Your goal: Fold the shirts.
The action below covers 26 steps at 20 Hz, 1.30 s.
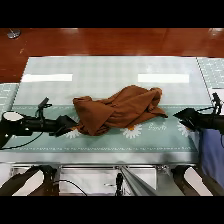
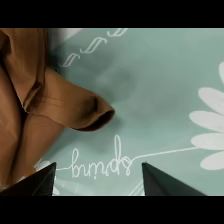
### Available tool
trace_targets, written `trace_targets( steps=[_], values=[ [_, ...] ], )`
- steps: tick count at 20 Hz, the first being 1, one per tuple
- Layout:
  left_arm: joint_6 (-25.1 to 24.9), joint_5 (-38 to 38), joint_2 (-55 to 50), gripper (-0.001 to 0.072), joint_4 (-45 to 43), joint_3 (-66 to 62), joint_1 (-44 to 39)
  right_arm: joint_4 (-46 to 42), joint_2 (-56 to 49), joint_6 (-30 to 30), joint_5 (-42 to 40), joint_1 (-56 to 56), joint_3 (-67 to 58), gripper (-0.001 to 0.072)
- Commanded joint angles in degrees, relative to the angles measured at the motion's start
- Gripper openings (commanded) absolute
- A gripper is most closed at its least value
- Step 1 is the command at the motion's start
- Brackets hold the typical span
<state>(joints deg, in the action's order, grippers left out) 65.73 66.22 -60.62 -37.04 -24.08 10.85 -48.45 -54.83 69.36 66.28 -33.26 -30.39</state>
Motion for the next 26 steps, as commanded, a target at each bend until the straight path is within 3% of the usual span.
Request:
trace_targets(
  steps=[1,6,7,8,9,14,19,22,26],
  values=[
    [-2.08,-7.17,-1.7,0.0704,5.42,2.05,-5.29,1.88,0.24,-1.14,0.31,-0.09,1.73,0.0619],
    [-2.32,-11.17,-6.64,0.0686,5.79,1.73,-8.85,1.9,0.24,-1.31,1.7,-0.09,1.73,0.0618],
    [-3.32,-11.17,-6.93,0.0443,5.81,1.55,-8.85,1.92,0.24,-1.29,1.6,-0.09,1.73,0.0618],
    [-3.74,-11.19,-6.93,0.0103,5.81,1.29,-8.85,1.9,0.24,-1.38,1.38,-0.09,1.73,0.0618],
    [-5.03,-10.8,-6.93,0.0021,5.81,0.83,-8.85,1.9,0.24,-2.12,1.44,-0.09,1.73,0.0618],
    [-6.56,-9.66,-6.91,0.0021,5.81,-0.9,-8.85,1.92,-1.18,-1.95,-0.37,-0.09,1.7,0.0618],
    [-6.54,-8.26,-6.91,0.0021,5.81,-0.87,-8.85,2.75,-10.75,-4.76,-0.81,-0.09,-0.39,0.0618],
    [-6.54,-8.15,-6.91,0.0021,5.81,-0.87,-8.85,8.24,-16.94,-5.66,-0.9,0.24,-4.04,0.0618],
    [-6.49,-7.34,-6.91,0.0021,5.81,-0.87,-8.85,9.64,-23.76,-4.81,-4.7,9.81,-8.59,0.0618]
  ],
)
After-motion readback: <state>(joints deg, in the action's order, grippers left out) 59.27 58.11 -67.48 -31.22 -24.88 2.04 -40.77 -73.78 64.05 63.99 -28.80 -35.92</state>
